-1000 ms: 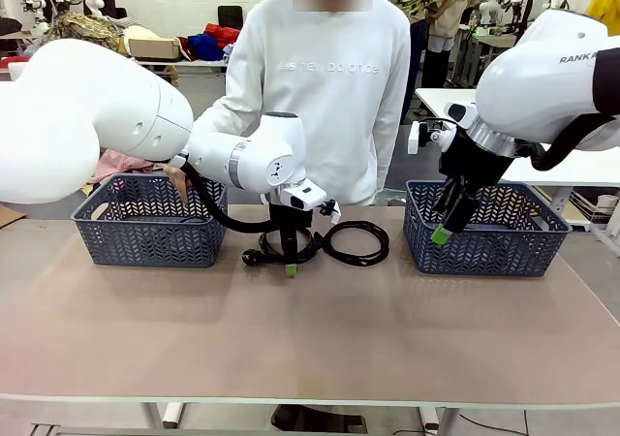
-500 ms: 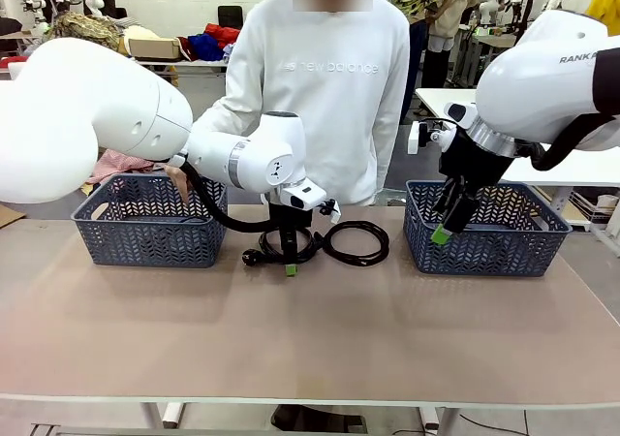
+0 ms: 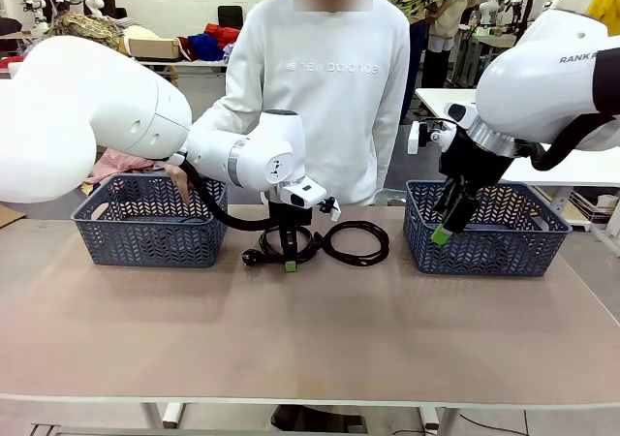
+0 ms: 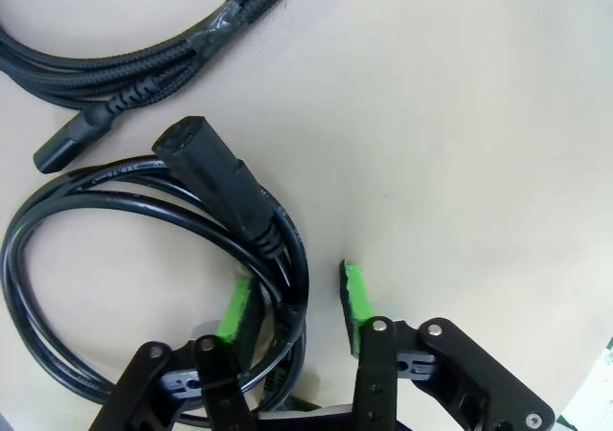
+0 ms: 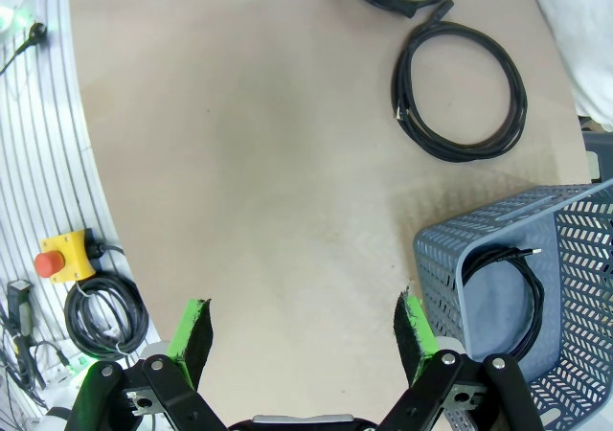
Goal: Organize the cables according to human instructions.
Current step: Pick up a bundle of cables and place it in the basket indicated by the human.
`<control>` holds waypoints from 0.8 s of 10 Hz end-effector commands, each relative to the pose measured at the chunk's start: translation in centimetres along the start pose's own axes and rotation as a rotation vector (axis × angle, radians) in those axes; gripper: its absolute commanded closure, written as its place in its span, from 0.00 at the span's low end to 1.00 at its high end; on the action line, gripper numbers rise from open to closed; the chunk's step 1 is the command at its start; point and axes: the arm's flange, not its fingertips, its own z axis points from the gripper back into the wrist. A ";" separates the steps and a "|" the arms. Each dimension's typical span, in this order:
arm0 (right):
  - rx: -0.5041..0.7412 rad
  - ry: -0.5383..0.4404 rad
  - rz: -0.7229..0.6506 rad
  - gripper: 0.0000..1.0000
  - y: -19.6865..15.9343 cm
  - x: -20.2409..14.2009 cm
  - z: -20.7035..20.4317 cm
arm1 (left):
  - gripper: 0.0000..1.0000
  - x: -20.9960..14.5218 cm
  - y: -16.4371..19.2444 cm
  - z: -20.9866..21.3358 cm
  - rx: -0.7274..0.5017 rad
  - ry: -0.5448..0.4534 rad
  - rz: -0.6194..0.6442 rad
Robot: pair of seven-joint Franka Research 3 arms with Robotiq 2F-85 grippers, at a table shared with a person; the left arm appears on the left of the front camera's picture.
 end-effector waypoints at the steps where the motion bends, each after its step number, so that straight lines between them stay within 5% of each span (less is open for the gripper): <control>1: -0.001 0.002 0.001 0.00 0.0 0.3 0.2 | 0.96 -0.7 -0.8 -0.4 0.007 0.041 0.024; 2: -0.001 0.002 0.001 0.00 0.0 0.3 0.2 | 0.81 -0.7 -0.7 -0.3 0.010 0.050 0.028; 3: -0.001 0.002 0.001 0.00 0.0 0.3 0.2 | 1.00 -0.8 -0.7 -0.3 0.012 0.052 0.032; 8: -0.001 0.002 0.001 0.00 0.0 0.3 0.2 | 1.00 -0.8 -1.2 2.5 0.107 0.062 0.125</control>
